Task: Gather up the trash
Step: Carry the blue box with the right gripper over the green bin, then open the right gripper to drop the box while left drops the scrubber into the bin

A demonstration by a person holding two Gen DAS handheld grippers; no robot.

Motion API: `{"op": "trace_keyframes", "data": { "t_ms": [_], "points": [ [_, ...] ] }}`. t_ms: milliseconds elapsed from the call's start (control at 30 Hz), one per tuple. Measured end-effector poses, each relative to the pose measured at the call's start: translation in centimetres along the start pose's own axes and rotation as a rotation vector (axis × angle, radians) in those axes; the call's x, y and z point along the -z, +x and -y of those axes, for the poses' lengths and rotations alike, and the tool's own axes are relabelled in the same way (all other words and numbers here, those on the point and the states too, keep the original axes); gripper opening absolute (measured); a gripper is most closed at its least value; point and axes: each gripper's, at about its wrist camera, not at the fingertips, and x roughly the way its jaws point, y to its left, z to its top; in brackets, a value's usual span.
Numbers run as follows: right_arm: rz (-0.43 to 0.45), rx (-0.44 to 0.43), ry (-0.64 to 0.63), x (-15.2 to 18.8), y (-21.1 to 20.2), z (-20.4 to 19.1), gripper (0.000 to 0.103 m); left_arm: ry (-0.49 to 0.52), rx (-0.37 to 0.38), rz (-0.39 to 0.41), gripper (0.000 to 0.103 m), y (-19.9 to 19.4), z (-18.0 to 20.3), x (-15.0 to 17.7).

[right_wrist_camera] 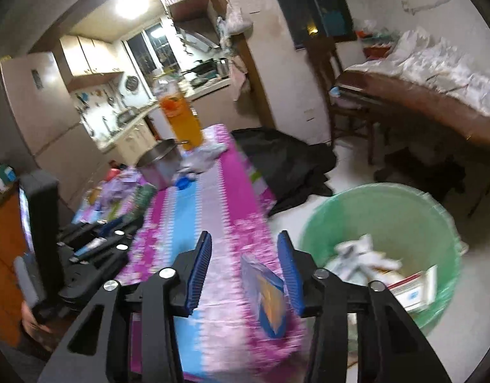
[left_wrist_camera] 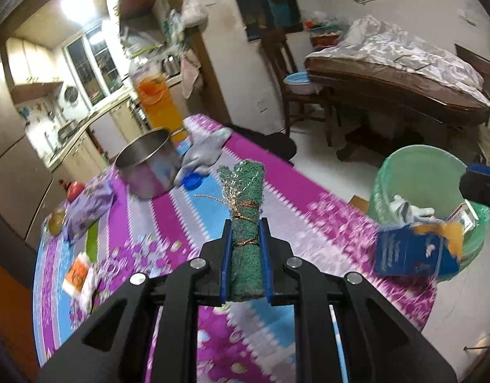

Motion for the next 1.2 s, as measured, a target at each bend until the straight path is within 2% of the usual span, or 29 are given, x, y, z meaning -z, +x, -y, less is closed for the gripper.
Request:
{"op": "trace_keyframes", "data": {
  "t_ms": [33, 67, 133, 200, 233, 267, 300, 333, 400, 467, 533, 600, 633, 733, 800, 833, 1000, 1133, 1200],
  "points": [
    [-0.027, 0.0, 0.005, -0.1, 0.9, 1.2, 0.035, 0.003, 0.0, 0.003, 0.014, 0.4, 0.3, -0.3],
    [-0.064, -0.013, 0.055, 0.0, 2.0, 2.5, 0.021, -0.003, 0.006, -0.002, 0.014, 0.9, 0.4, -0.6],
    [-0.126, -0.11, 0.152, 1.2, 4.5, 4.4, 0.016, -0.009, 0.025, -0.009, 0.014, 1.6, 0.4, -0.6],
    [-0.117, -0.072, 0.179, 1.9, 5.3, 5.4, 0.016, -0.013, 0.024, -0.027, 0.014, 2.4, 0.4, -0.3],
    [-0.055, -0.03, 0.168, 1.6, 4.1, 6.3, 0.022, -0.01, 0.024, -0.028, 0.014, 2.5, 0.3, -0.2],
    [-0.025, 0.02, 0.144, 1.4, 3.2, 6.8, 0.057, -0.005, 0.022, -0.024, 0.014, 2.5, 0.1, 0.0],
    [-0.005, 0.077, 0.082, 1.1, 2.1, 7.2, 0.086, 0.001, 0.018, -0.018, 0.014, 2.5, -0.1, 0.1],
    [-0.025, 0.083, 0.024, 1.1, 2.2, 7.0, 0.086, 0.0, 0.021, -0.016, 0.014, 2.5, -0.2, 0.0],
    [-0.095, 0.111, -0.12, 1.6, 3.0, 5.8, 0.086, -0.008, 0.025, -0.02, 0.014, 2.8, -0.3, 0.0],
    [-0.205, 0.135, -0.323, 3.8, 4.8, 3.5, 0.087, -0.024, 0.038, -0.037, 0.014, 3.3, -0.3, 0.1],
    [-0.237, 0.171, -0.447, 5.8, 5.9, 2.1, 0.087, -0.022, 0.045, -0.046, 0.014, 3.5, 0.0, 0.4],
    [-0.228, 0.177, -0.496, 6.7, 6.2, 1.3, 0.087, -0.016, 0.047, -0.057, 0.014, 3.7, 0.3, 0.7],
    [-0.233, 0.17, -0.499, 6.8, 6.4, 1.2, 0.087, -0.015, 0.051, -0.061, 0.014, 3.8, 0.4, 0.8],
    [-0.295, 0.194, -0.502, 6.9, 7.8, 0.8, 0.077, -0.015, 0.054, -0.066, 0.014, 3.9, 0.7, 0.8],
    [-0.316, 0.195, -0.491, 6.8, 8.3, 1.1, 0.062, -0.016, 0.06, -0.063, 0.014, 3.8, 0.9, 0.8],
    [-0.331, 0.196, -0.486, 6.8, 8.5, 1.2, 0.06, -0.015, 0.062, -0.063, 0.014, 3.8, 1.0, 0.9],
    [-0.33, 0.156, -0.46, 7.0, 8.7, 1.1, 0.058, 0.002, 0.075, -0.056, 0.016, 3.4, 1.7, 0.8],
    [-0.238, 0.145, -0.367, 5.1, 5.5, 1.7, 0.058, 0.017, 0.113, -0.063, 0.016, 3.3, 2.5, 0.5],
    [-0.193, 0.175, -0.288, 3.2, 3.1, 3.2, 0.058, 0.043, 0.15, -0.059, 0.016, 3.1, 3.4, -0.2]
  ]
}}
